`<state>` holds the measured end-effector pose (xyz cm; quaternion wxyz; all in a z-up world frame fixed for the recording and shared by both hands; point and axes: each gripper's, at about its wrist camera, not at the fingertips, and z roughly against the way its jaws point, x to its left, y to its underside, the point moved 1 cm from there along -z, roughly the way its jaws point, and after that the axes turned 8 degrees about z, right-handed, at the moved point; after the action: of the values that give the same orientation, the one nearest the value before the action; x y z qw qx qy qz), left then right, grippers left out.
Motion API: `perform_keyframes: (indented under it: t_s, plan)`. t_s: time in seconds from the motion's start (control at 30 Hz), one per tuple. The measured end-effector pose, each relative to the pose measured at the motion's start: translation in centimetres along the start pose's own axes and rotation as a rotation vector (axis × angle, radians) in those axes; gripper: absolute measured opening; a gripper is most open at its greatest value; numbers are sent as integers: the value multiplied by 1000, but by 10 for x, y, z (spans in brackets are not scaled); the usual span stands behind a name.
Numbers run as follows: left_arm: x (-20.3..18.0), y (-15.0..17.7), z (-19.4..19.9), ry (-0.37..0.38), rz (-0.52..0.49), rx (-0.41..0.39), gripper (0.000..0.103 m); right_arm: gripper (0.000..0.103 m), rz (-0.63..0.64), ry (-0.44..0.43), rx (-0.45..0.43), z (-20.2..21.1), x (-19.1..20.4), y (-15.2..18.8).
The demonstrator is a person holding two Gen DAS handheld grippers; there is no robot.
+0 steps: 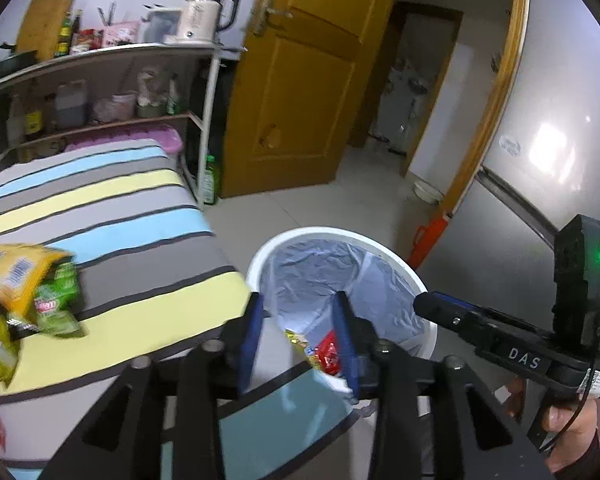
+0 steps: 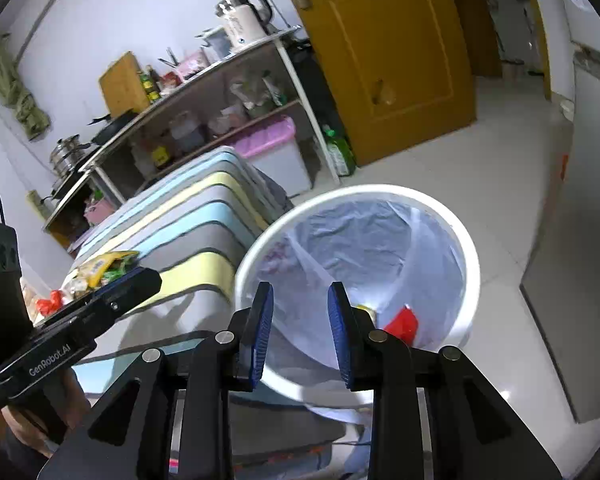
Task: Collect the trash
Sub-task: 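Open both tools over the bin to drop the wrappers, then move both open tools back toward the trash pile on the table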
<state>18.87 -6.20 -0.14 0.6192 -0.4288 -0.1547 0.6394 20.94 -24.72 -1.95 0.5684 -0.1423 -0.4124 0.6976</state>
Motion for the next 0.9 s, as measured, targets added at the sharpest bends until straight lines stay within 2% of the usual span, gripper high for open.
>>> perform_keyframes:
  t_s: [0.23, 0.57, 0.9]
  plan:
    - [26, 10, 49, -84, 6, -86, 44, 30, 91, -73, -9, 9, 47, 5]
    - [76, 33, 102, -208, 79, -150, 44, 30, 219, -188, 12, 3, 113, 15]
    - [114, 53, 142, -324, 130, -208, 45, 30, 307, -245, 43, -9, 159, 23]
